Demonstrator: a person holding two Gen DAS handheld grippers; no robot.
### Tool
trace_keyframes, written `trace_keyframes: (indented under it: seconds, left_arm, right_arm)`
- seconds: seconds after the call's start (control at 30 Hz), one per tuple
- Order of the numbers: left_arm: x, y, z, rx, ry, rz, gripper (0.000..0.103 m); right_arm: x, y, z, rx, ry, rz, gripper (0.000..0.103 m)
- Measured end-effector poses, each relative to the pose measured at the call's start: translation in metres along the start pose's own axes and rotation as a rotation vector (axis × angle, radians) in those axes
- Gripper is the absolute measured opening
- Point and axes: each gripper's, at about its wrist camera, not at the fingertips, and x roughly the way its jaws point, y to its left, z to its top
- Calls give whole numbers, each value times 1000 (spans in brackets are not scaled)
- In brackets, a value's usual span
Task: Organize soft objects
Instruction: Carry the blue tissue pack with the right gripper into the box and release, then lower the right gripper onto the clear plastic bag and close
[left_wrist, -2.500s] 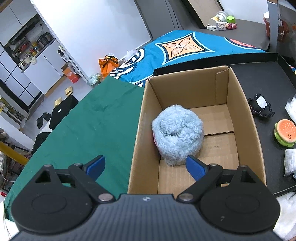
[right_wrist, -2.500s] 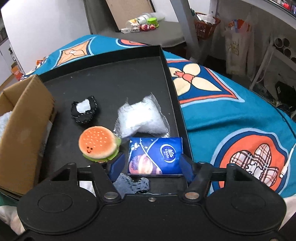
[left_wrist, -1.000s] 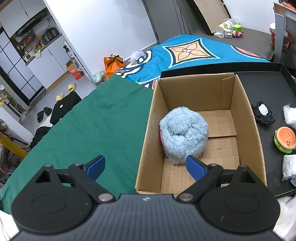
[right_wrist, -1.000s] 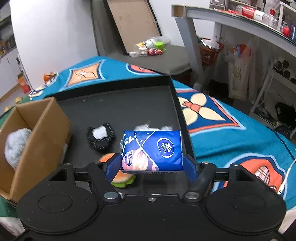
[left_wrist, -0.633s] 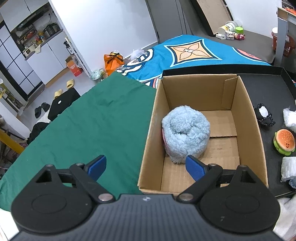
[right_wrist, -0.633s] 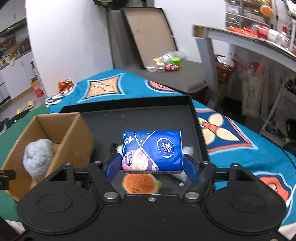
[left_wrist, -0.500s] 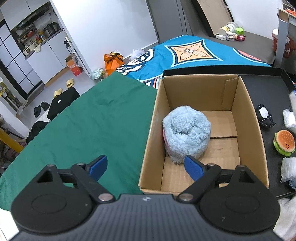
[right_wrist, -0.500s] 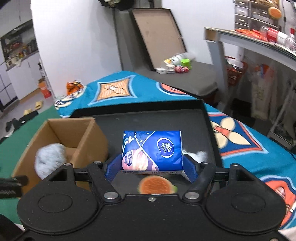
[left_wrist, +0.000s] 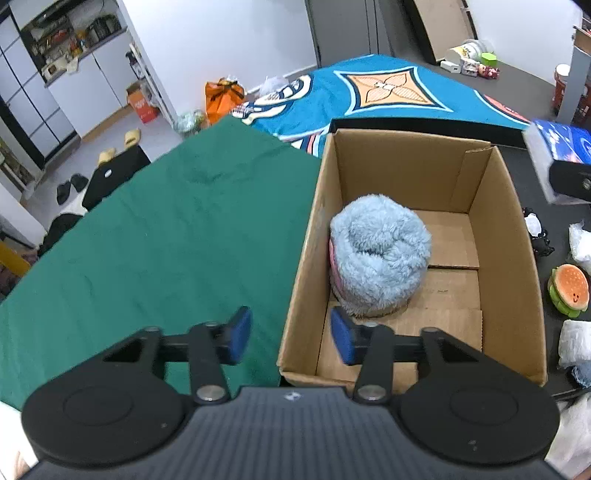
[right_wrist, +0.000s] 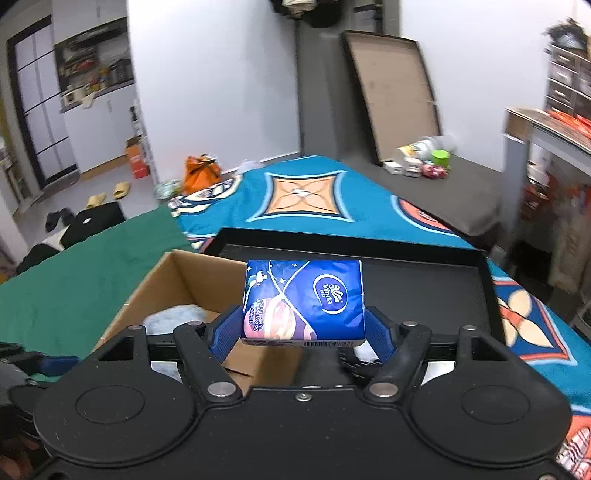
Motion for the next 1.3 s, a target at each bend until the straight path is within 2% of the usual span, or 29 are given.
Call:
trace_keyframes:
  seconds: [0.1,0.3,0.57,0.8,1.1,1.3]
  left_arm:
    - [3,1,0,-7,17,-6,31]
    - [7,4,-1,-19,38,-31,17]
    - [7,7,-2,-35,31,-45,16]
    - [5,6,-3,-32,22,-44,16]
    - [2,4,-3,-20,12,-36,16]
    - [-2,0,-2,-4,-5,-2,17]
  right_arm:
    - [7,14,5,-32,10,20,69]
    - [17,28,11,-65,18,37,69]
    - [31,36,10,-112,50,37,72]
    - [28,32,6,-94,70,43,77]
    - [12,11,5,-61,79,45,77]
    - [3,-8,5,-58,74,26,77]
